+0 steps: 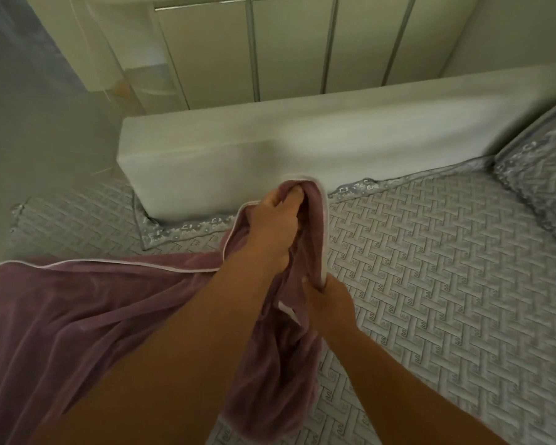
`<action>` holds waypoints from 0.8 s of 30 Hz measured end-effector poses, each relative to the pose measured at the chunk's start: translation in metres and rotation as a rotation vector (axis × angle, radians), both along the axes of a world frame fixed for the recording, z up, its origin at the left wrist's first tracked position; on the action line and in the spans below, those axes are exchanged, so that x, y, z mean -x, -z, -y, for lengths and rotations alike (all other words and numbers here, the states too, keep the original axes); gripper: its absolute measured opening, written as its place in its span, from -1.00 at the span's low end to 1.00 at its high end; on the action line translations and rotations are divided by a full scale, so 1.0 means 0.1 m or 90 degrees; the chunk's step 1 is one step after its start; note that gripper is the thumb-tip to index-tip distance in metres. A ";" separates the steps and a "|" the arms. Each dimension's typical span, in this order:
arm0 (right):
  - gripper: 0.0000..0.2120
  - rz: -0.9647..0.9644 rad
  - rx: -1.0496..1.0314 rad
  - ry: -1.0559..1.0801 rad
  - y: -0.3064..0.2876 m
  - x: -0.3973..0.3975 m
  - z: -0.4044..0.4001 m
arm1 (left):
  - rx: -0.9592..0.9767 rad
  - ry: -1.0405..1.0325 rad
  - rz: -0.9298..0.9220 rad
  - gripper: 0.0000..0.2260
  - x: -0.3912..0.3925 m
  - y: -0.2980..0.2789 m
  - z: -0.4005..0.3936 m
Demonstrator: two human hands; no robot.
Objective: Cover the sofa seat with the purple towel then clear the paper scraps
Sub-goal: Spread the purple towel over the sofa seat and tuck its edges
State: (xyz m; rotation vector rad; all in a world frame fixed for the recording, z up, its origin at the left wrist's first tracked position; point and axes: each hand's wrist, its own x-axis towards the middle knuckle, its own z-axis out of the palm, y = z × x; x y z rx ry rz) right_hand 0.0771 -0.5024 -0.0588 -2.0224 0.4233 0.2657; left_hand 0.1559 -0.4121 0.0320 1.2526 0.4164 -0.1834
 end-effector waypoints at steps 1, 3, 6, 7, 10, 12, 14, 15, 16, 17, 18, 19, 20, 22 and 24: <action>-0.82 0.024 0.009 0.034 0.00 -0.01 0.04 | -0.002 -0.001 0.011 -0.83 -0.02 -0.01 0.03; -0.79 0.059 0.019 0.086 -0.04 -0.03 0.13 | -0.003 0.011 0.027 -0.89 -0.08 -0.02 0.11; -0.77 0.088 0.035 0.136 -0.09 -0.08 0.23 | -0.042 0.049 0.017 -0.89 -0.17 -0.02 0.30; -0.74 0.097 0.033 0.151 -0.11 -0.11 0.25 | -0.067 0.064 0.011 -0.87 -0.19 -0.02 0.38; -0.70 0.112 0.038 0.190 -0.17 -0.23 0.37 | -0.144 0.113 0.012 -0.81 -0.25 0.00 0.60; -0.69 0.117 0.048 0.222 -0.18 -0.32 0.52 | -0.186 0.134 0.026 -0.77 -0.33 0.02 0.76; -0.69 0.124 0.070 0.246 -0.18 -0.41 0.70 | -0.222 0.140 0.034 -0.79 -0.42 0.03 0.89; -0.69 0.124 0.081 0.256 -0.17 -0.44 0.80 | -0.230 0.140 0.034 -0.81 -0.47 0.04 0.96; -0.69 0.123 0.093 0.264 -0.15 -0.49 0.92 | -0.232 0.142 0.033 -0.82 -0.54 0.05 1.06; -0.69 0.122 0.106 0.266 -0.13 -0.54 1.03 | -0.233 0.144 0.029 -0.82 -0.60 0.06 1.15; -0.69 0.124 0.120 0.265 -0.11 -0.59 1.14 | -0.234 0.149 0.024 -0.82 -0.66 0.08 1.25; -0.69 0.127 0.130 0.266 -0.10 -0.64 1.24 | -0.234 0.156 0.018 -0.82 -0.72 0.10 1.35; -0.68 0.131 0.140 0.270 -0.08 -0.69 1.35 | -0.230 0.164 0.012 -0.83 -0.78 0.13 1.45; -0.67 0.132 0.158 0.275 -0.03 -0.82 1.59 | -0.221 0.175 0.006 -0.85 -0.90 0.20 1.70; -0.67 0.133 0.170 0.275 0.00 -0.93 1.81 | -0.224 0.174 0.018 -0.82 -1.04 0.28 1.93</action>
